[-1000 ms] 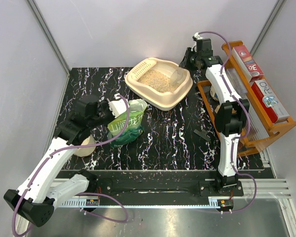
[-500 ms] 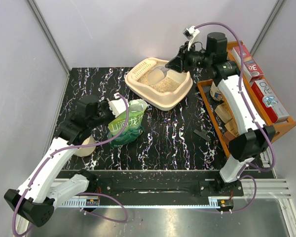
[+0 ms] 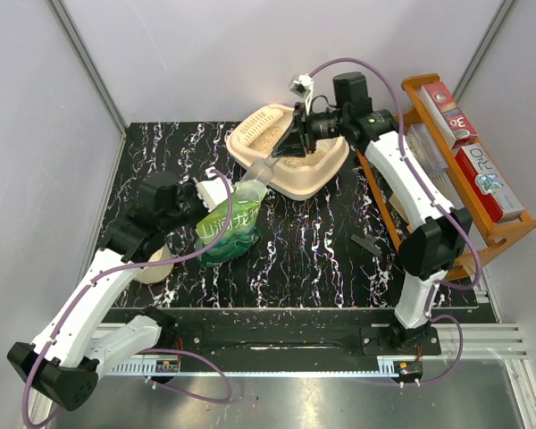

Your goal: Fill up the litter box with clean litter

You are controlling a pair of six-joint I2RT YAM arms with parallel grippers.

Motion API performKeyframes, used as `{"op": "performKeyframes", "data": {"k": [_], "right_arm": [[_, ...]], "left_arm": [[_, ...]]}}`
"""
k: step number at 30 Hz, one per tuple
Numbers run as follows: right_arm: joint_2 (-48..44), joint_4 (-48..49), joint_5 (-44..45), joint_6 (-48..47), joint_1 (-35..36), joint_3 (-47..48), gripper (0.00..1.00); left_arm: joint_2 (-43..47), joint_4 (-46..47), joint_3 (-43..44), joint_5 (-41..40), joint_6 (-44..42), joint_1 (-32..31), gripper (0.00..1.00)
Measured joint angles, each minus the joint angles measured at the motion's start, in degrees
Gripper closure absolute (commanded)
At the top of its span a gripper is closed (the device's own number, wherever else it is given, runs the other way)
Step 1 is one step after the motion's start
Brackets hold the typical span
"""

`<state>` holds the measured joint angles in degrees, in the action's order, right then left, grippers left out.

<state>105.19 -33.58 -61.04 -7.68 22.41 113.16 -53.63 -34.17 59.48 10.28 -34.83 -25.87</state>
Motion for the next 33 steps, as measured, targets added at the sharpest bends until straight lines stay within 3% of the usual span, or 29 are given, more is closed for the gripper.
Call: {"op": "performKeyframes", "data": {"k": [8,19,24,33], "right_arm": [[8.04,-13.31,3.39,-9.20,6.73,8.81,1.00],[11.98,-16.55,29.03,14.75,11.54,11.58,1.00],[11.82,-16.87,36.59,19.47,13.79,9.33,1.00],[11.28,-13.49,42.66,23.89,16.50,3.91,1.00]], "left_arm": [[0.00,0.00,0.02,0.02,0.63,0.00,1.00],[0.00,0.02,0.07,0.00,2.14,-0.17,1.00],[0.00,0.04,0.07,0.07,3.82,-0.46,1.00],[-0.85,-0.24,0.83,0.09,7.98,-1.05,1.00]]}}
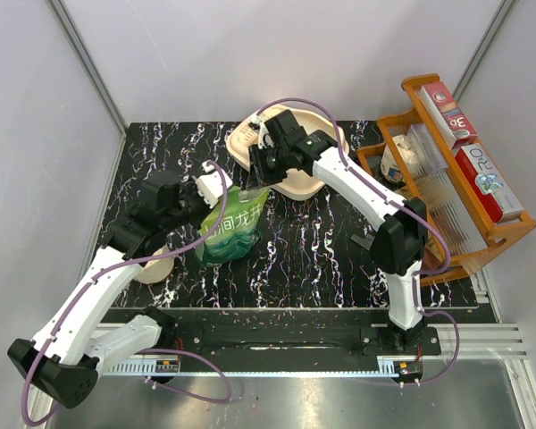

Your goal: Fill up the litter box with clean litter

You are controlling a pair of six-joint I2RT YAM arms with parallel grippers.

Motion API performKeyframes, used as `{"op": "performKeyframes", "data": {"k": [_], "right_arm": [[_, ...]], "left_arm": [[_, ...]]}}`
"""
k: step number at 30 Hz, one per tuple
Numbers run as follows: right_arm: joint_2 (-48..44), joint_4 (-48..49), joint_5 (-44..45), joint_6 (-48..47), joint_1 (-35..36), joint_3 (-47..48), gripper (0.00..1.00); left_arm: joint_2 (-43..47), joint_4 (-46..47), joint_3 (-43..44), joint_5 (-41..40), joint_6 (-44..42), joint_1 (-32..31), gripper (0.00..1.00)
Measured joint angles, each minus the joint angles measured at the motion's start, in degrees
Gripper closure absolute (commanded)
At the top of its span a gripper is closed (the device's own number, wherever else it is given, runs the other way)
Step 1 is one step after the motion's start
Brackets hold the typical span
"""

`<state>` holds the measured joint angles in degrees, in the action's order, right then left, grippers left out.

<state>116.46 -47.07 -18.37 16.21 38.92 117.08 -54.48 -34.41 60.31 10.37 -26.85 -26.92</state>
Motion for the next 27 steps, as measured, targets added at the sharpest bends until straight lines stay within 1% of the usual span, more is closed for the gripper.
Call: {"op": "performKeyframes", "data": {"k": [4,10,13,17,20,23,27], "right_arm": [[-1.60,4.09,0.72,2.14,0.72,-5.27,1.00],[-2.80,11.50,0.68,6.10,1.62,-13.29,1.00],[-3.30,15.72,-0.24,8.52,1.70,-17.20,1.00],[-3.45,19.06,-2.47,11.26,1.25,-19.76,1.00],[-3.45,21.49,-6.69,12.41,-0.02,-21.46,1.00],[-3.34,24.74,-13.11,14.45,-2.14,-23.28,1.00],[-1.55,30.14,-25.00,20.87,-6.67,-23.96,1.00]], "left_arm": [[0.00,-0.02,0.00,0.00,1.46,-0.02,1.00],[0.00,2.25,-1.77,-0.04,1.18,-0.15,1.00],[-0.11,3.45,-2.71,-0.04,0.61,-0.26,1.00],[-0.39,4.79,-3.61,0.04,0.55,-0.26,1.00],[-0.39,5.09,-3.96,0.17,0.50,-0.37,1.00],[-0.35,5.77,-4.48,0.17,-0.04,-0.42,1.00],[-0.37,5.92,-4.57,0.13,-0.94,-0.42,1.00]]}}
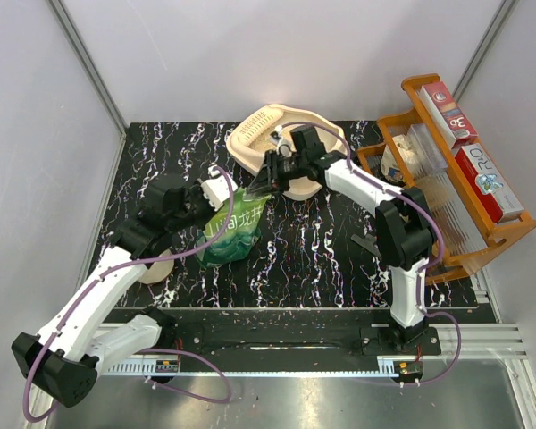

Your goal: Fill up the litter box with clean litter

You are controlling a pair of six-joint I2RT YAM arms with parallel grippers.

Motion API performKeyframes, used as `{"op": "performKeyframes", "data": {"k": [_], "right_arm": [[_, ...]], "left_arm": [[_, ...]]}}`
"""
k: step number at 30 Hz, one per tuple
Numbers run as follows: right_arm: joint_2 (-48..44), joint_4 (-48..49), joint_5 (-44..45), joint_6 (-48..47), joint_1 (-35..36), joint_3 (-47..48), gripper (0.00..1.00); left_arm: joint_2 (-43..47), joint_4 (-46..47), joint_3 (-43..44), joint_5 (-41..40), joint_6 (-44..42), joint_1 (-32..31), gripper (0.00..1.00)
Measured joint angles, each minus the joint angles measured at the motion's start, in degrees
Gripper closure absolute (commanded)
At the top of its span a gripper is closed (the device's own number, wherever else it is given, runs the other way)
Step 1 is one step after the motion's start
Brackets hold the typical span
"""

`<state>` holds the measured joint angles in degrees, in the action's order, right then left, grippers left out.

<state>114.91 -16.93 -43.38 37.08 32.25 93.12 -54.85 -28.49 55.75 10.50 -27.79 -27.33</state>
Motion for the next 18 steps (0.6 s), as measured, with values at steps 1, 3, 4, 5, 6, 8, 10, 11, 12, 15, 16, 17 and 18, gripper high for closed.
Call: {"op": "performKeyframes", "data": {"k": [1,3,4,5,6,8,10,11,12,15,16,17,18], "right_arm": [[0.50,1.44,-2.01,1.49,-1.01,0.00,1.00],[1.99,5.77,-6.99,6.99,-3.58,-0.24,1.00],[2.73,8.41,-8.96,9.79,-4.87,-0.50,1.00],[3.30,10.93,-10.64,12.81,-6.10,-1.01,1.00],[3.65,12.46,-11.82,14.80,-6.88,-1.44,1.00],[4.17,15.10,-13.86,18.53,-8.41,-2.23,1.00],[4.33,17.03,-15.39,21.29,-9.57,-2.67,1.00],[4.33,18.21,-16.22,22.67,-10.03,-2.84,1.00],[4.33,19.15,-16.65,23.56,-10.45,-2.89,1.00],[4.33,21.86,-18.45,26.01,-11.65,-3.19,1.00],[4.33,22.36,-18.97,26.51,-11.96,-3.26,1.00],[4.33,23.58,-19.93,27.45,-12.37,-3.37,1.00],[4.33,24.44,-20.68,28.06,-12.57,-3.37,1.00]], "left_arm": [[-0.04,0.00,0.00,0.00,-0.13,0.00,1.00],[-0.35,-0.04,0.11,-0.07,-0.46,0.00,1.00],[-0.59,-0.04,0.22,-0.22,-0.66,0.00,1.00],[-0.96,-0.09,0.50,-0.42,-0.76,0.00,1.00],[-1.31,-0.17,0.83,-0.52,-0.90,0.00,1.00],[-1.92,-0.55,1.49,-0.81,-1.16,0.02,1.00],[-2.38,-1.20,2.14,-1.20,-2.14,0.00,1.00],[-2.54,-1.55,2.43,-1.36,-2.43,0.02,1.00],[-2.58,-1.81,2.67,-1.55,-2.91,0.00,1.00],[-2.62,-2.78,3.39,-1.99,-4.44,0.00,1.00],[-2.62,-3.04,3.52,-2.08,-4.94,0.02,1.00],[-2.62,-3.26,3.63,-2.14,-5.33,0.00,1.00],[-2.62,-3.56,3.78,-2.16,-5.51,0.00,1.00]]}}
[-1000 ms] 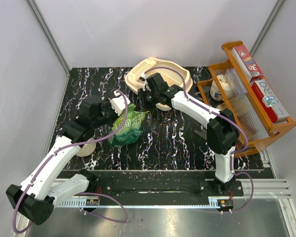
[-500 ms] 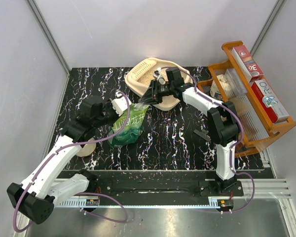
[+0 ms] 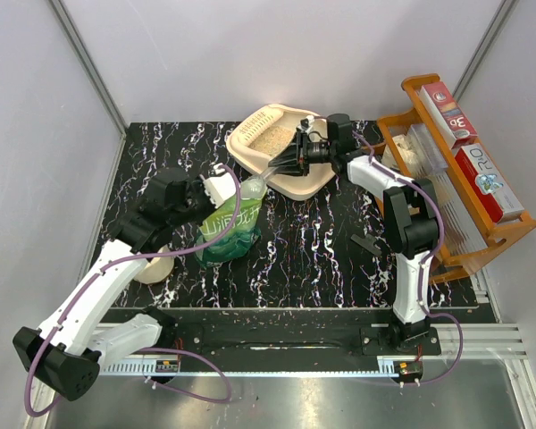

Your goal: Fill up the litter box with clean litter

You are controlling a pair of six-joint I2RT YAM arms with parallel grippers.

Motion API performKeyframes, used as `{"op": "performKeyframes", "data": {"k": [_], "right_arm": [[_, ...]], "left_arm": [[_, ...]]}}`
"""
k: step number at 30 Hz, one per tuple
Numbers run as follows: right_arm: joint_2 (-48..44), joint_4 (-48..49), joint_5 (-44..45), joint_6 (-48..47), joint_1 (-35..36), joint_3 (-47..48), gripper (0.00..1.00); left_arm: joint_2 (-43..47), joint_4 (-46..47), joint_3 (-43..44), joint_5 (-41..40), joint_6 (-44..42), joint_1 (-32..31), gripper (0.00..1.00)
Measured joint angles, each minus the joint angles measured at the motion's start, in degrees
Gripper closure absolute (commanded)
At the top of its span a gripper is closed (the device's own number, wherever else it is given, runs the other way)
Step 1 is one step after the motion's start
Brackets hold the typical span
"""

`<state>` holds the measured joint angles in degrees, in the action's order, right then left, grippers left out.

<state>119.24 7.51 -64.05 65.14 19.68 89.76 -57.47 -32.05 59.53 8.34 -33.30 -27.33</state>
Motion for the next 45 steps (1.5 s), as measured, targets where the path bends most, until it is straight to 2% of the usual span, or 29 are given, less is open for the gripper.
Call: {"op": "performKeyframes", "data": {"k": [17,33,40,45], "right_arm": [[-4.76,0.39,-4.15,0.59,-4.79,0.02,1.00],[-5.38,2.62,-6.12,1.40,-5.64,-2.32,1.00],[-5.38,-0.24,-5.92,-0.17,-8.79,3.04,1.00],[-4.63,-2.97,-4.79,-2.80,-11.78,10.75,1.00]], "left_arm": [[0.22,-3.30,2.10,-0.20,-2.29,0.00,1.00],[0.92,-4.31,2.27,-0.20,-2.32,0.17,1.00],[0.92,-4.22,2.27,-0.17,-2.34,0.22,1.00],[0.92,-4.20,2.27,-0.15,-2.34,0.22,1.00]]}}
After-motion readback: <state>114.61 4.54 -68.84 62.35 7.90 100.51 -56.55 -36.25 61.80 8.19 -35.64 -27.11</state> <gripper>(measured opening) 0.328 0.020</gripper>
